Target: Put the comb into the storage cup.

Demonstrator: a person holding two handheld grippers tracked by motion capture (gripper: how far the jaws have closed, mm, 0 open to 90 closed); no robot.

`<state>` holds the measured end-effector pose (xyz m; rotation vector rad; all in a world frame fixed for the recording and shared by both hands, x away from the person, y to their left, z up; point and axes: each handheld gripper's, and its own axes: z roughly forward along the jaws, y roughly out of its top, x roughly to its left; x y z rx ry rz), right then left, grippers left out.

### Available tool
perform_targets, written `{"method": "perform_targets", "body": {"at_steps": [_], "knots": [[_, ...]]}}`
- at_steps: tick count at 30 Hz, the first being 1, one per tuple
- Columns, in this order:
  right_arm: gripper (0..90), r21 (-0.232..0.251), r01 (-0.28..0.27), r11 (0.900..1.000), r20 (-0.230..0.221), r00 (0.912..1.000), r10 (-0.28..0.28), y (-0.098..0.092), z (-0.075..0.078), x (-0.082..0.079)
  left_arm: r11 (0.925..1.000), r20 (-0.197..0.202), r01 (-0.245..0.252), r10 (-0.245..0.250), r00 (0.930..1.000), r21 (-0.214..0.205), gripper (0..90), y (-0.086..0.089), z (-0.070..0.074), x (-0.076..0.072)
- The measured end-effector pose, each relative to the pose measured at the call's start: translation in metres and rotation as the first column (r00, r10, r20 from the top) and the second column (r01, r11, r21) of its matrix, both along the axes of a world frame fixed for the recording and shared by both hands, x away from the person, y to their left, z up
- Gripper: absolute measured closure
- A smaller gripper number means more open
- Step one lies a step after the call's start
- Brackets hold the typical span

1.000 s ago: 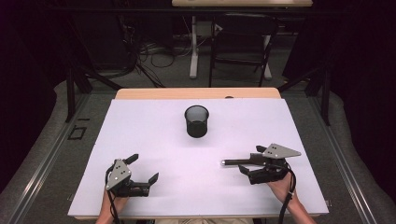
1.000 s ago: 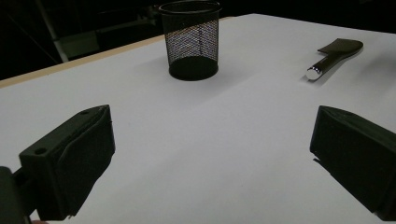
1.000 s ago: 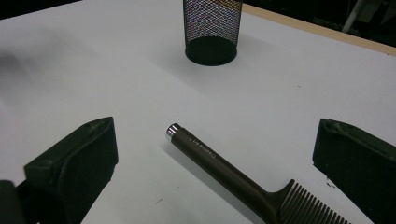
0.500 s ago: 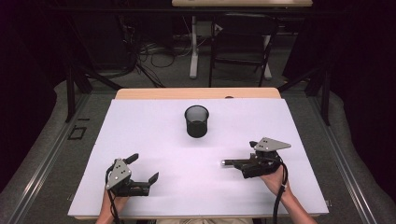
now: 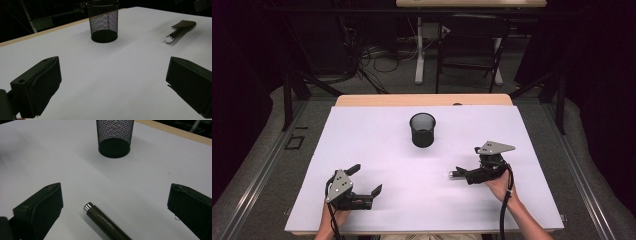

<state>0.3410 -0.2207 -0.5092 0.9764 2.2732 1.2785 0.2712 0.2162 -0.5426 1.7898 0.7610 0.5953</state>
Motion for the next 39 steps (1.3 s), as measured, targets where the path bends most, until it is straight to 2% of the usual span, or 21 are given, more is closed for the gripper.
{"method": "perform_targets", "body": {"at_steps": [12,17,24,26,29,32,33,39], "knots": [[0.0,-0.016,0.010,0.9998,-0.033,0.9994,-0.010,0.006,-0.005,0.018,1.0000,-0.002,-0.002,0.002,1.0000,0.000,0.1,-0.001,0.000,0.001],[0.0,-0.015,0.010,0.9998,-0.066,0.9978,-0.011,0.007,-0.008,0.023,1.0000,-0.002,0.000,0.000,1.0000,0.001,0.1,-0.001,0.000,0.001],[0.2,-0.032,0.001,0.9995,-0.073,0.9973,-0.003,0.013,-0.009,0.030,1.0000,-0.002,0.001,-0.001,1.0000,0.005,0.1,-0.002,0.000,0.001],[4.0,-0.039,0.000,0.9992,-0.073,0.9973,-0.003,0.014,-0.009,0.031,1.0000,-0.001,0.000,0.000,1.0000,0.004,0.1,-0.002,-0.001,0.001],[14.7,-0.043,-0.003,0.9991,-0.078,0.9970,0.000,0.016,-0.010,0.031,1.0000,-0.003,-0.001,0.001,1.0000,0.004,0.1,-0.002,-0.001,0.001],[18.4,-0.053,-0.003,0.9986,-0.076,0.9971,-0.001,0.017,-0.010,0.031,1.0000,-0.002,0.000,0.000,1.0000,0.006,0.1,-0.002,-0.001,0.002],[28.2,-0.058,-0.002,0.9983,-0.077,0.9970,-0.002,0.018,-0.011,0.031,1.0000,-0.003,-0.001,0.001,1.0000,0.008,0.1,-0.002,-0.001,0.001],[62.8,-0.068,-0.032,0.9971,-0.092,0.9954,0.026,0.022,-0.013,0.029,0.9999,-0.004,0.000,0.000,1.0000,0.012,0.2,-0.002,-0.001,0.001]]}}
